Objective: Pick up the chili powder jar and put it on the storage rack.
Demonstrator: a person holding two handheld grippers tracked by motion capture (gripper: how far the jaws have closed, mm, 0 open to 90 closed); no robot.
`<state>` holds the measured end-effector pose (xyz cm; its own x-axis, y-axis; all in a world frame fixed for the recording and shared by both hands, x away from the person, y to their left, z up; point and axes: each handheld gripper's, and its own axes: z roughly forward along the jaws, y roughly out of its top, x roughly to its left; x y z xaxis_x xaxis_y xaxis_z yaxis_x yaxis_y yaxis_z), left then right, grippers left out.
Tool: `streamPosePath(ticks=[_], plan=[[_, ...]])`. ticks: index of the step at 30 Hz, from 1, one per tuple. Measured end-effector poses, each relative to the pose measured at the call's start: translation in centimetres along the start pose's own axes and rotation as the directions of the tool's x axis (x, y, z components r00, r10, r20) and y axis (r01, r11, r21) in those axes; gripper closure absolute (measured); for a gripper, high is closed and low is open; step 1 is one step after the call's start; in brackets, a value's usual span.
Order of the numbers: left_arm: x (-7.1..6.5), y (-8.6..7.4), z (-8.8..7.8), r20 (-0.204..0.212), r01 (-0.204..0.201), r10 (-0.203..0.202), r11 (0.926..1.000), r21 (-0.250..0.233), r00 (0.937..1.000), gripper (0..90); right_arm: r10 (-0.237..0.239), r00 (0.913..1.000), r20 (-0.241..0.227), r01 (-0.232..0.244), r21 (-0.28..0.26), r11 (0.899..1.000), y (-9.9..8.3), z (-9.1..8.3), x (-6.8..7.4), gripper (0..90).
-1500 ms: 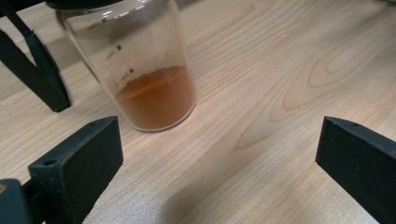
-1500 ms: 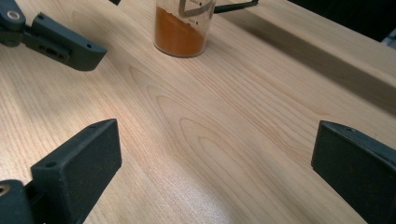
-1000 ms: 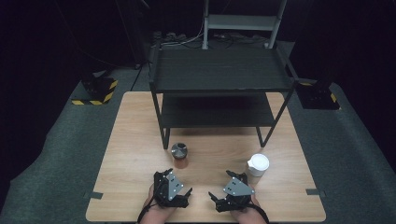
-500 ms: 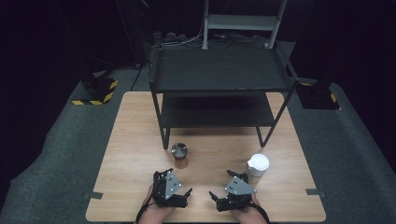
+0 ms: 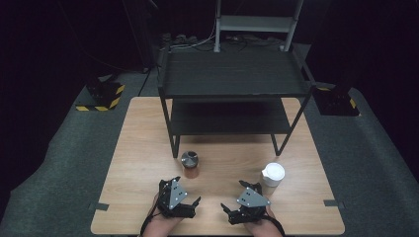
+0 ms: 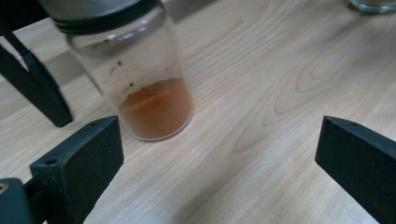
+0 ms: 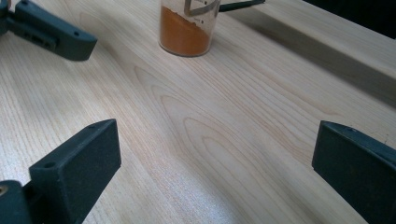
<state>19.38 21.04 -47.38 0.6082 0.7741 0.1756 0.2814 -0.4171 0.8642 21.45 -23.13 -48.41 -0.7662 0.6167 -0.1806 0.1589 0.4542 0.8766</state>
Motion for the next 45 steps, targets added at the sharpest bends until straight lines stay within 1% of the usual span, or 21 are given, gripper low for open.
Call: streamPosePath(ticks=[1,2,5,14,19,22,25,30,35,37,40,42,45], plan=[[0.2,-0.1,-0.3,-0.003,0.008,-0.009,0.9997,-0.023,1.0,0.8,0.002,1.0,-0.002,-0.002,-0.002,1.0,0.0,0.0,0.0,0.3],[0.2,-0.1,-0.3,-0.003,0.008,-0.009,0.9997,-0.023,1.0,0.4,0.002,1.0,-0.002,-0.002,-0.002,1.0,0.0,0.0,0.0,0.3],[0.5,-0.1,-0.7,-0.008,0.033,-0.033,0.9977,-0.059,0.9994,0.4,-0.002,1.0,-0.002,0.002,-0.004,1.0,-0.1,0.0,0.0,0.3],[0.8,0.2,-0.5,-0.008,0.045,-0.046,0.9944,-0.095,0.9989,0.5,-0.005,1.0,-0.002,0.005,0.002,1.0,0.0,0.0,0.0,0.3],[1.2,0.6,-0.1,-0.01,0.073,-0.075,0.9906,-0.116,0.9972,0.5,-0.009,1.0,-0.003,0.009,0.001,1.0,0.0,0.0,0.0,0.3],[1.2,0.6,0.0,-0.013,0.073,-0.075,0.9899,-0.122,0.9971,0.5,-0.01,0.9999,-0.003,0.01,0.002,1.0,0.0,0.0,0.0,0.3],[1.3,0.7,0.2,-0.019,0.063,-0.066,0.9903,-0.124,0.9976,0.5,-0.013,0.9999,-0.002,0.013,0.002,1.0,0.0,0.0,0.1,0.3],[1.8,0.8,0.5,-0.022,0.077,-0.081,0.9871,-0.14,0.9965,0.5,-0.018,0.9998,0.0,0.018,0.004,1.0,0.1,0.0,0.2,0.3],[2.2,1.1,1.1,-0.023,0.081,-0.085,0.9861,-0.145,0.9961,0.5,-0.013,0.9999,0.001,0.013,0.003,1.0,0.1,0.0,0.2,0.3],[2.4,1.2,1.3,-0.019,0.095,-0.099,0.9846,-0.147,0.9949,0.5,-0.013,0.9999,0.002,0.013,0.002,1.0,0.1,0.0,0.2,0.3],[2.6,1.1,1.6,-0.013,0.12,-0.123,0.9803,-0.157,0.9923,0.5,-0.019,0.9998,0.001,0.019,0.006,1.0,0.1,0.0,0.2,0.3],[2.7,1.1,1.7,-0.016,0.111,-0.115,0.9814,-0.157,0.9933,0.5,-0.018,0.9998,0.001,0.018,0.007,1.0,0.1,0.1,0.2,0.3],[2.9,1.0,1.9,-0.012,0.113,-0.116,0.9809,-0.159,0.9932,0.5,-0.021,0.9998,0.0,0.021,0.006,1.0,0.1,0.0,0.2,0.3]])
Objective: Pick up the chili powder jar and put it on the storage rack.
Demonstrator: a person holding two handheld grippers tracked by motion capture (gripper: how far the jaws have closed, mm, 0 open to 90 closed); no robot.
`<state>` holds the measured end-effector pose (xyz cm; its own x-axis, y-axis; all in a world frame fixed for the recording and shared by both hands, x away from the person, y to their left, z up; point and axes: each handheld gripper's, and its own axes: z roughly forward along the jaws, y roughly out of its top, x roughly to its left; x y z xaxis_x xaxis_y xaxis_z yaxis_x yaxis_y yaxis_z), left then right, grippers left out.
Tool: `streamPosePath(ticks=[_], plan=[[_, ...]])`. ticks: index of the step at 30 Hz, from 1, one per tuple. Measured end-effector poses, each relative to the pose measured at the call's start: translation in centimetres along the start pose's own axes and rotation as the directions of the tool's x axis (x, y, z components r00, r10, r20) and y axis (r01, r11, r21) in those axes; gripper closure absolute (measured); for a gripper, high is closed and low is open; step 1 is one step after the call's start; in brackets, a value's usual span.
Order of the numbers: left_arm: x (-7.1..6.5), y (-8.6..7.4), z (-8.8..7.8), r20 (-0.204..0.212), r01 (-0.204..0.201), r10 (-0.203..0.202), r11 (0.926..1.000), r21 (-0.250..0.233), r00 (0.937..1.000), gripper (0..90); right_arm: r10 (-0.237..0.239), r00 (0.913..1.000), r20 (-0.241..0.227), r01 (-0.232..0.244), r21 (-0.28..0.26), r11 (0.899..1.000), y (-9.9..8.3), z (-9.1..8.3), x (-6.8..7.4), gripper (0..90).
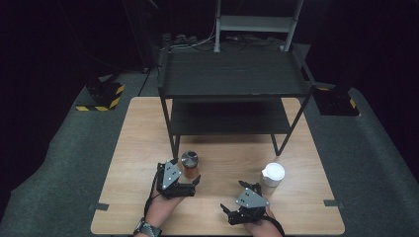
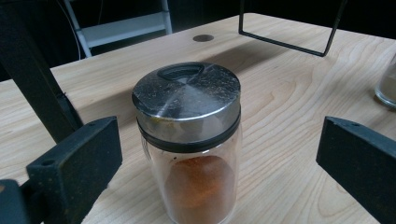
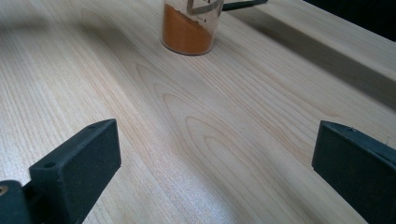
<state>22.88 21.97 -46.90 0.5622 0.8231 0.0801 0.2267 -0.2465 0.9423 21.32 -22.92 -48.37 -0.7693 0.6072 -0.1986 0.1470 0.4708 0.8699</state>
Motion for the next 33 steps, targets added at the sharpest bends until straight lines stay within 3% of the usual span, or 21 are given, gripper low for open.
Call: streamPosePath(ticks=[22,33], plan=[[1.0,0.3,1.5,0.018,0.026,-0.025,0.999,-0.038,0.9995,2.4,-0.009,0.9998,-0.015,0.009,-0.001,1.0,0.0,0.0,-0.2,0.3],[1.4,0.3,2.1,0.014,0.023,-0.023,0.999,-0.039,0.9997,15.1,-0.003,0.9999,-0.014,0.003,0.001,1.0,0.0,0.0,-0.3,0.3]])
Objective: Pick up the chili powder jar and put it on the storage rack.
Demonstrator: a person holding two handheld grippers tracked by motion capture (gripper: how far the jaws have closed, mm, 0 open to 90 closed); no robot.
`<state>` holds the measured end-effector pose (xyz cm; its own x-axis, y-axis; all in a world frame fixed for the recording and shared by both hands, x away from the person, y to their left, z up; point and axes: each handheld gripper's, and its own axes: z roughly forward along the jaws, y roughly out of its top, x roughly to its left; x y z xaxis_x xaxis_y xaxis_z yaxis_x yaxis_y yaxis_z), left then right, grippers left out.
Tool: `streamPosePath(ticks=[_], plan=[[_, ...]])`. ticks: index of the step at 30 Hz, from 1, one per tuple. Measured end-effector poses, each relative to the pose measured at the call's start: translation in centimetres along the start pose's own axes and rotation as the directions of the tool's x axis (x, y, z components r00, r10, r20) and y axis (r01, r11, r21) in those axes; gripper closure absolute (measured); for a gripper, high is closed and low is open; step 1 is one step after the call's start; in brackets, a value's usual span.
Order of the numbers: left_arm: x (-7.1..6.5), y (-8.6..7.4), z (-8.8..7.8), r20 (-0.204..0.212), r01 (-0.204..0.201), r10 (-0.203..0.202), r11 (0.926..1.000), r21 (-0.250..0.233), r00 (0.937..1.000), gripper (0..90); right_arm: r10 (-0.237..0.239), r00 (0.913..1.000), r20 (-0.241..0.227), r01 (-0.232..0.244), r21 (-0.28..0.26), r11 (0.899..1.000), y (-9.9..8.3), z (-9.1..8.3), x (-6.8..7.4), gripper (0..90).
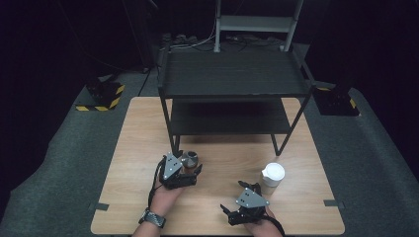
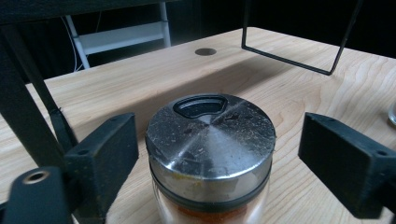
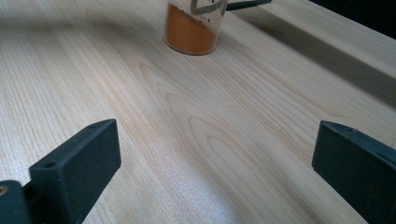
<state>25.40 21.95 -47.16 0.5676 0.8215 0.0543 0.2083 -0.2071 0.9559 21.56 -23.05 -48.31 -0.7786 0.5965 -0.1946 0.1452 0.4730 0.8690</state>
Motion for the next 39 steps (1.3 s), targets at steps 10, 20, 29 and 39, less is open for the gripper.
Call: streamPosePath(ticks=[10,20,29,39], plan=[[0.1,-0.06,0.22,0.001,0.005,-0.005,1.0,0.001,1.0,23.7,0.01,0.9999,0.004,-0.01,-0.006,1.0,-0.12,-0.06,0.02,0.3],[0.15,-0.4,0.2,-0.008,0.003,-0.003,1.0,-0.007,1.0,32.0,0.015,0.9999,0.005,-0.015,-0.008,1.0,-0.16,-0.09,-0.06,0.3],[0.17,-0.5,0.11,-0.01,0.015,-0.015,0.9998,-0.013,0.9998,34.7,0.016,0.9999,0.0,-0.016,-0.003,1.0,-0.08,-0.06,-0.13,0.3],[-0.01,0.0,-0.57,-0.009,0.014,-0.014,0.9994,-0.03,0.9999,34.8,0.019,0.9998,0.0,-0.019,-0.007,1.0,-0.14,-0.07,-0.16,0.3]])
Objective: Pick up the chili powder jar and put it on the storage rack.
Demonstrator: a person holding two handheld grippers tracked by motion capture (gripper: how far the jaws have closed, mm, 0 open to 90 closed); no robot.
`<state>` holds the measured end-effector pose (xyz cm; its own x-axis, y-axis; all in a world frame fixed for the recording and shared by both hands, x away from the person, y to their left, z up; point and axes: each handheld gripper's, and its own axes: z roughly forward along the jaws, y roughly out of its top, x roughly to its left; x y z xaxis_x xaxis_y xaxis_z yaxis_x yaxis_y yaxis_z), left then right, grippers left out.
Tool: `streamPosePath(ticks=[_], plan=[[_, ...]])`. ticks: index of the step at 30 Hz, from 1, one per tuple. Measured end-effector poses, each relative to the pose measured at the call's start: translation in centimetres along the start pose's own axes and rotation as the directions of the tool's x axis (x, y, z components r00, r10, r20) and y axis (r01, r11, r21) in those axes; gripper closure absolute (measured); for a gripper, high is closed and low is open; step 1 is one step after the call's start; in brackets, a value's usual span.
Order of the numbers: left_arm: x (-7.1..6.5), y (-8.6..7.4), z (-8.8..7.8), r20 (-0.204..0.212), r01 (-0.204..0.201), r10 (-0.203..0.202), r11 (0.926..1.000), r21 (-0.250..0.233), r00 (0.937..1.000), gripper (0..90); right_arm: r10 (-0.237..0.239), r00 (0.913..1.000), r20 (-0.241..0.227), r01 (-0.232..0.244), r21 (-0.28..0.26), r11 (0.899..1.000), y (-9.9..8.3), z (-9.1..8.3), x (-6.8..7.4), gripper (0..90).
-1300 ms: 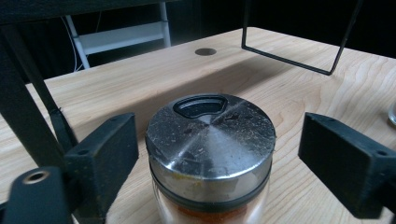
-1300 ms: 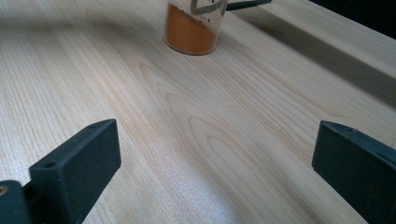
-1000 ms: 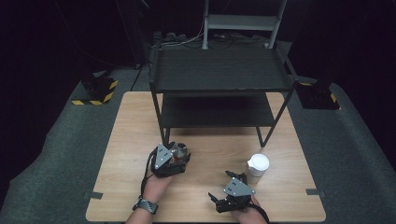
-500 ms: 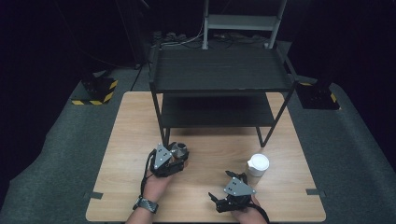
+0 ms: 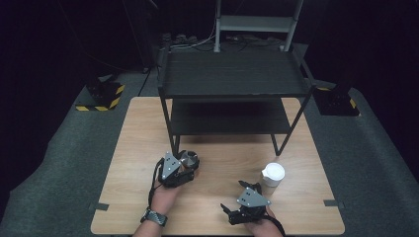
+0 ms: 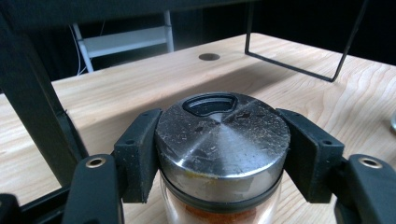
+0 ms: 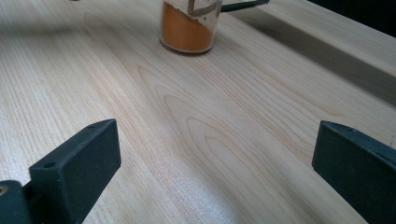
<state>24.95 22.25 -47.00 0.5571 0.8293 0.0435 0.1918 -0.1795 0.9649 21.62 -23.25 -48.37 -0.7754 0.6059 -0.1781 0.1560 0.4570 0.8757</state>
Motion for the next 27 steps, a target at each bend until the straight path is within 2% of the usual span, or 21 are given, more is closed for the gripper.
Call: streamPosePath(ticks=[6,19,27], plan=[[-0.2,1.0,-0.7,0.009,0.007,-0.007,0.9998,-0.021,0.9999,34.8,-0.003,1.0,0.002,0.003,-0.001,1.0,0.0,0.0,0.1,0.3],[-0.7,2.7,-2.2,-0.003,-0.006,0.006,0.9987,-0.05,1.0,34.8,0.001,1.0,0.003,-0.001,-0.007,1.0,-0.1,-0.1,0.0,0.3],[-1.1,4.4,-3.3,0.002,-0.032,0.033,0.9966,-0.075,0.9995,34.8,0.0,1.0,0.002,0.0,-0.007,1.0,-0.1,-0.1,0.0,0.3]])
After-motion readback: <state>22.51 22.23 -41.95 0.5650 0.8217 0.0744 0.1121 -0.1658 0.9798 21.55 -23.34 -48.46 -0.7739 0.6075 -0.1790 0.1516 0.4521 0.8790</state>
